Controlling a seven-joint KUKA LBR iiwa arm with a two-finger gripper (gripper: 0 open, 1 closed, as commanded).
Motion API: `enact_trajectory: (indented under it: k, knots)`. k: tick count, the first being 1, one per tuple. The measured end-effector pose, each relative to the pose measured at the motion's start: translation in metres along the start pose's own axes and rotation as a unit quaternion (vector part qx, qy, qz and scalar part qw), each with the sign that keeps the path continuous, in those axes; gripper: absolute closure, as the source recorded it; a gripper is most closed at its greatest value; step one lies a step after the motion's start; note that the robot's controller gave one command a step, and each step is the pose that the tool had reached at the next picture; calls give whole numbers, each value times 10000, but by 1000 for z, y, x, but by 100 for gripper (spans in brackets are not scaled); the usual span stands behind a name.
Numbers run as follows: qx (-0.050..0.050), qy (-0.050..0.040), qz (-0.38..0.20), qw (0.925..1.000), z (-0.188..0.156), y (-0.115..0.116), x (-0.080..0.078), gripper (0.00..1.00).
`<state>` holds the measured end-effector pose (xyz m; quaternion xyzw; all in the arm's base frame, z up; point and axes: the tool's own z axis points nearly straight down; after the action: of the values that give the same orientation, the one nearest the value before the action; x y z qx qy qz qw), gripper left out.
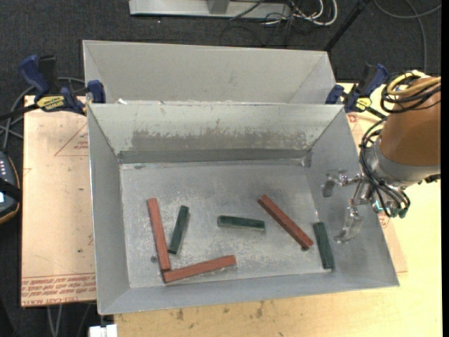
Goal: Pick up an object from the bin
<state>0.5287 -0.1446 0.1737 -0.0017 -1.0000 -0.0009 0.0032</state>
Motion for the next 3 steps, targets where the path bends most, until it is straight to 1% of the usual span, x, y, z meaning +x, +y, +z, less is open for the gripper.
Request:
enact_trajectory:
  k: [1,2,3]
  knots:
    - [-10,-14,1500,9887,107,50,-2,0]
    - [-4,-54,2021,9794,73,49,-4,0]
    - [-7,-33,2527,9675,50,52,14,0]
